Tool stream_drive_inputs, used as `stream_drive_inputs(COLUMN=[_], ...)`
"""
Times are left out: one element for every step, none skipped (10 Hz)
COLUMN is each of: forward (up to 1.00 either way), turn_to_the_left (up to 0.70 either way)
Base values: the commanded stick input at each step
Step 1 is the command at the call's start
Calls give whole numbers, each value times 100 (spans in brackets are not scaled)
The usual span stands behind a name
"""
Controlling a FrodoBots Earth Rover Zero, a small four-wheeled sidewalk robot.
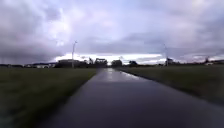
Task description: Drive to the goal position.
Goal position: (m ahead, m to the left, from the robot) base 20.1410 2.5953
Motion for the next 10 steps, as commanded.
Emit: stream_drive_inputs(forward=[70, 70, 70, 70, 70, 70, 70, 70, 70, 70], turn_to_the_left=[0, 0, 0, 0, 0, 0, 0, 0, 0, 0])
